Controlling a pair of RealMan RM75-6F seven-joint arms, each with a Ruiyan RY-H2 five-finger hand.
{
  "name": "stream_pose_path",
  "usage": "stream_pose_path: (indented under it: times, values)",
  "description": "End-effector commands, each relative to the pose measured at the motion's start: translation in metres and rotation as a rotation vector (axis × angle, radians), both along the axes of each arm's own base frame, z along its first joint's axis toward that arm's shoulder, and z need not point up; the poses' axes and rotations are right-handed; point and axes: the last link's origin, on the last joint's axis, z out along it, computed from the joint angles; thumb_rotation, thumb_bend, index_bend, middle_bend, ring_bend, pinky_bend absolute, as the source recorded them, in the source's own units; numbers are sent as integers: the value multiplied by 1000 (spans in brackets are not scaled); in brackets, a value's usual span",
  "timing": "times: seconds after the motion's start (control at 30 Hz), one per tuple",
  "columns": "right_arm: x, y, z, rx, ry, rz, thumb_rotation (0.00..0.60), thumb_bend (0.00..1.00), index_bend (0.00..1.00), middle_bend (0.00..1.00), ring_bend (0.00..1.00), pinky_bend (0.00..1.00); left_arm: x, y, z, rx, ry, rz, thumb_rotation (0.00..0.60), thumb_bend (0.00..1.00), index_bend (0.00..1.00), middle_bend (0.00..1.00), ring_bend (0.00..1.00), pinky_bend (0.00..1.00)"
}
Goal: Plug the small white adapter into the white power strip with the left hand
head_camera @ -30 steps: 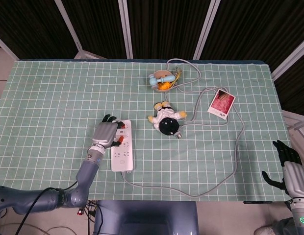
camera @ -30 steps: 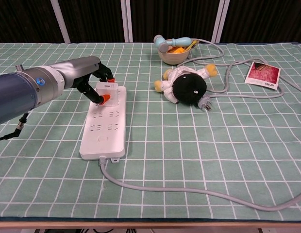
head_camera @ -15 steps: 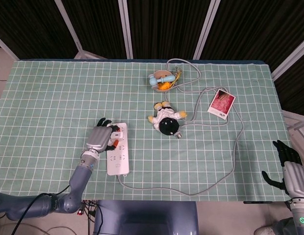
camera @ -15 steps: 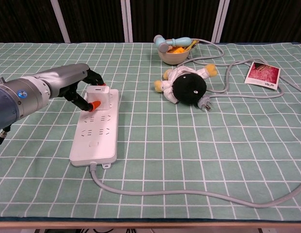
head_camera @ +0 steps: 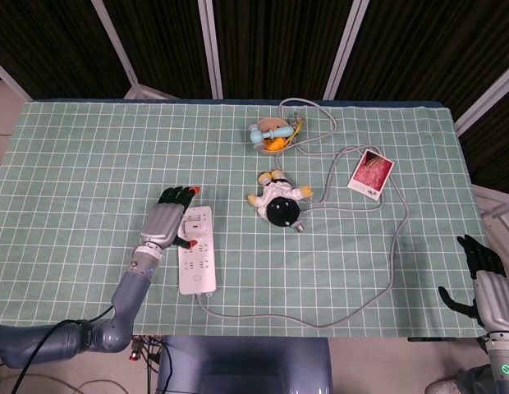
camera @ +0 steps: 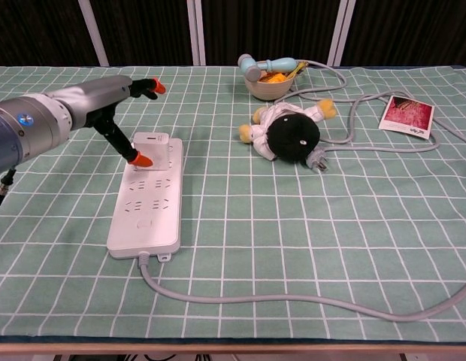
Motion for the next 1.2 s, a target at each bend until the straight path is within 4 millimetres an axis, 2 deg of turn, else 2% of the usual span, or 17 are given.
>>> stream_pose_path:
  times: [0.03,0.1,0.17,0.23,0.27,0.33,0.43,0.53,0.63,0.83,1.2]
  values:
    - [0,0,0,0,0,-1,600,373,0,0,0,0,20,3,16,33,-145,-2,600,6,46,43,0,0]
    - [0,0,0,0,0,0,600,374,0,0,0,0,28,1,23,29,-255,11,600,35,74,72,1,12]
    - [0,0,0,0,0,0,600,374,0,0,0,0,32,0,26,20,-322,22,600,98,145,152,51,98]
    - [0,0,0,0,-1,1,600,373,0,0,0,0,38,-1,29,9,-421,43,600,211,285,314,226,319]
    - [0,0,0,0,-1,1,600,373,0,0,0,0,40,-2,30,4,-463,56,600,245,342,381,302,402]
    - [0,0,0,1,0,0,600,373,0,0,0,0,44,-3,30,-13,-535,83,600,304,508,575,505,601]
    - [0,0,0,2,-1,-1,600,373,0,0,0,0,53,-9,24,-130,-669,171,600,319,667,754,673,754]
    - [0,0,0,1,-1,-2,600,374,0,0,0,0,54,-9,23,-180,-686,200,600,320,747,884,799,872]
    - [0,0,0,2,-3,-4,600,373,0,0,0,0,51,-10,20,-211,-656,203,600,319,787,952,887,970]
    - [0,1,0,4,-3,-4,600,373,0,0,0,0,45,-7,18,-236,-641,222,600,319,838,993,963,1000]
    - [-1,0,0,4,-4,-9,600,374,0,0,0,0,40,-4,-2,-330,-629,241,600,320,885,1000,1000,1000]
